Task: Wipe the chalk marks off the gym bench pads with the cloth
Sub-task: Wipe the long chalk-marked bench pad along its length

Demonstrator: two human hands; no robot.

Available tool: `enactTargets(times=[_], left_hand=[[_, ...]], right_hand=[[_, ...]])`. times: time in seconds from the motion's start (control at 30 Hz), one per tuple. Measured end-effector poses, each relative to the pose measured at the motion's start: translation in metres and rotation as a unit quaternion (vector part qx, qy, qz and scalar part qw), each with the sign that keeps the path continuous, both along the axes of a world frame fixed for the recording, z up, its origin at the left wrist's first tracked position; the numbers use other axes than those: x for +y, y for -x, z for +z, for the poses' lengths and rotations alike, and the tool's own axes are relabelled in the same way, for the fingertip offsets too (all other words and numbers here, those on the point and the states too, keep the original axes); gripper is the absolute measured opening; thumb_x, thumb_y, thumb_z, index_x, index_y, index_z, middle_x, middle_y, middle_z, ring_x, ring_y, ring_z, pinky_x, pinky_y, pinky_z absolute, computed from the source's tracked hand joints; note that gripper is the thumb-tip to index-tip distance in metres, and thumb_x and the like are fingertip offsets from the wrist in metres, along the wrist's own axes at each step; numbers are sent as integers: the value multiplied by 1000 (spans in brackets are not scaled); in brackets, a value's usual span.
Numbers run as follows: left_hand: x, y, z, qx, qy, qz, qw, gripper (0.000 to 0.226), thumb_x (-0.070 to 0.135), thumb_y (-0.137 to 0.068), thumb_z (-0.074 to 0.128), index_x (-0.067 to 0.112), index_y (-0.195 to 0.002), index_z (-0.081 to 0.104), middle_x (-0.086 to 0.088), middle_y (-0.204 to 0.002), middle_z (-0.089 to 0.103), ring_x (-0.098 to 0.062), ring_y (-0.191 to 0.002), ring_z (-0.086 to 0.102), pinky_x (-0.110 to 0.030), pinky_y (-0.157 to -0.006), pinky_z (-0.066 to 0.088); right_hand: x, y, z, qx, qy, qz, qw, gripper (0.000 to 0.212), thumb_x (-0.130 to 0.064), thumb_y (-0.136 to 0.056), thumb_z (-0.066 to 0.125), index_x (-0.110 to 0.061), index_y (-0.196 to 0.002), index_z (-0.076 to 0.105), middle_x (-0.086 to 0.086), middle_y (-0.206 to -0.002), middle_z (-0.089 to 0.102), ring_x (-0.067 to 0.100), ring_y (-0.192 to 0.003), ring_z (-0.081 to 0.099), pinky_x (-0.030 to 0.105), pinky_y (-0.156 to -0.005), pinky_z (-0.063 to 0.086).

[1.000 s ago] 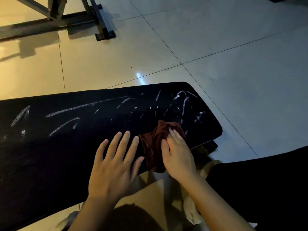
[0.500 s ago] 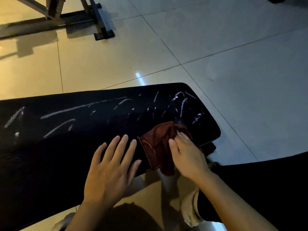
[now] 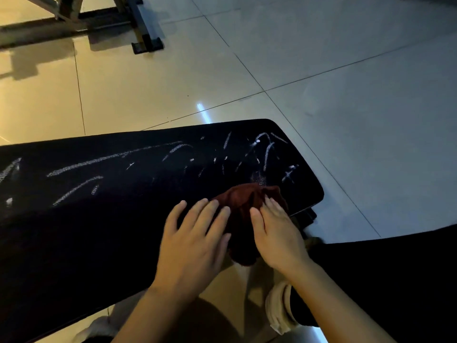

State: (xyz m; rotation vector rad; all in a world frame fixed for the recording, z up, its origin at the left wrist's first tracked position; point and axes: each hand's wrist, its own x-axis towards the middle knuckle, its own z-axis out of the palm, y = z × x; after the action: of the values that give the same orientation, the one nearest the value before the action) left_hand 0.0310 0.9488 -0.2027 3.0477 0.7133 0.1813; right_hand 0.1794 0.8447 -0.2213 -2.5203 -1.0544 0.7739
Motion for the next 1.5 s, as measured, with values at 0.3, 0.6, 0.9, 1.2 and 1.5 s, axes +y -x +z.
enactTargets(times=[0.3, 0.6, 0.9, 1.2, 1.5], left_hand=[[-3, -28, -5, -53, 32, 72, 995, 25, 41, -88, 61, 24, -104, 68, 6, -103, 65, -17, -97, 60, -36, -86, 41], [11, -24, 23, -140, 118, 101, 978, 11, 12, -86, 68, 21, -81, 64, 10, -63, 58, -15, -54, 56, -30, -51, 44], [-11, 32, 72, -297, 313, 103, 896, 19, 6, -96, 51, 23, -91, 58, 8, -85, 59, -6, -78, 60, -26, -68, 55], [-16, 94, 106, -245, 235, 178, 924, 20, 17, -75, 81, 22, -91, 69, 20, -78, 54, -1, -73, 57, -17, -67, 49], [-27, 156, 103, -266, 167, 206, 927, 20, 8, -79, 76, 22, -83, 62, 8, -78, 60, -9, -71, 58, -32, -61, 51]], right_hand=[[23, -40, -15, 25, -32, 5, 999, 52, -39, -106, 17, -23, -155, 15, -2, -163, 11, 9, -149, 2, 27, -118, 5], [-13, -39, 11, 4, -74, -85, 994, 35, -30, -104, 39, -21, -132, 58, 0, -128, 63, 16, -117, 57, 24, -92, 44], [-21, -11, 56, 39, -228, -160, 960, 26, -10, -95, 58, -27, -115, 61, -5, -103, 62, 10, -95, 59, 18, -78, 46], [-27, 21, 95, 145, -302, -128, 933, 31, -7, -86, 68, -36, -91, 60, -2, -95, 65, 17, -88, 66, 42, -77, 59], [-30, 47, 104, -72, -261, 67, 960, 7, -26, -95, 59, -32, -97, 56, -13, -96, 49, 6, -87, 50, 18, -68, 38]])
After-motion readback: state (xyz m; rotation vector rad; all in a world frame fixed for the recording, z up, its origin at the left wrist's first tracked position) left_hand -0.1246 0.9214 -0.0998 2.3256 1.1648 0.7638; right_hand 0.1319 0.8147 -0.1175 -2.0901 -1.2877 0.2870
